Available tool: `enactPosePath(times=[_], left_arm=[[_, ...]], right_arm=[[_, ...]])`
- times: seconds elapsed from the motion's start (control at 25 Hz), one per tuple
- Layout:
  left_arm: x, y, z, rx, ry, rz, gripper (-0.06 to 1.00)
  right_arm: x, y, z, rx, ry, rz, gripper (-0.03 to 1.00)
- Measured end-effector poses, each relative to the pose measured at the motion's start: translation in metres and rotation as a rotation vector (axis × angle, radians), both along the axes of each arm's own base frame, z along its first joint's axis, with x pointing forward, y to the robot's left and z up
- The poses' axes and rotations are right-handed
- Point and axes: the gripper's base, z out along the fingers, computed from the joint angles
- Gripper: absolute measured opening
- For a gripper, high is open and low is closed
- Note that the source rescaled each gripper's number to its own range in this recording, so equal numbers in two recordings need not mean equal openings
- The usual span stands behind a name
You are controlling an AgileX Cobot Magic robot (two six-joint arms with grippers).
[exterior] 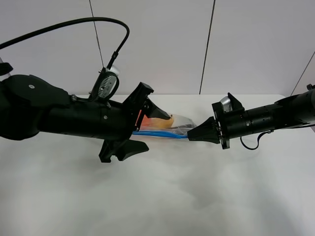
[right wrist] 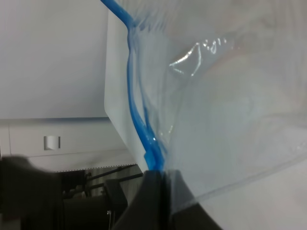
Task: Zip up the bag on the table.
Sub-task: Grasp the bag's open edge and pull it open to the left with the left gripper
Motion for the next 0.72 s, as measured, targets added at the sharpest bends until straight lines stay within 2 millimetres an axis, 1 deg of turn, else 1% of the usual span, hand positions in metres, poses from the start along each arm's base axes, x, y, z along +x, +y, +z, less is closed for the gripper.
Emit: enactPosePath(times=[0.12,0.24,0.36,0.48,0.6,0.72], left_arm=[[-0.007,-0.013,0.003,-0.022,-0.042,0.076,1.00],[-0.009,-0.018,0.004,-0.046,-0.052,0.179,1.00],[-0.006,-0.021,-0.009,-0.041,0.001,0.222,1.00],[-0.004,-0.027,-0.032,-0.017,0.086,0.230,1.00],[-0.001,-0.031,-0.049,-0.010,0.155,0.267,1.00],[0.006,-0.038,-0.053,-0.034,0.188,0.300,1.00]], right_arm=[[0.000,0.000,0.000,0.000,0.000,0.000,0.00],[0.000,0.000,0.000,0.000,0.000,0.000,0.00],[0.001,0.000,0.000,0.008,0.001,-0.010,0.00],[0.003,0.001,0.002,0.025,-0.001,-0.033,0.00],[0.004,0.001,0.003,0.034,-0.002,-0.046,0.00],[0.004,0.001,0.004,0.035,-0.003,-0.047,0.00]])
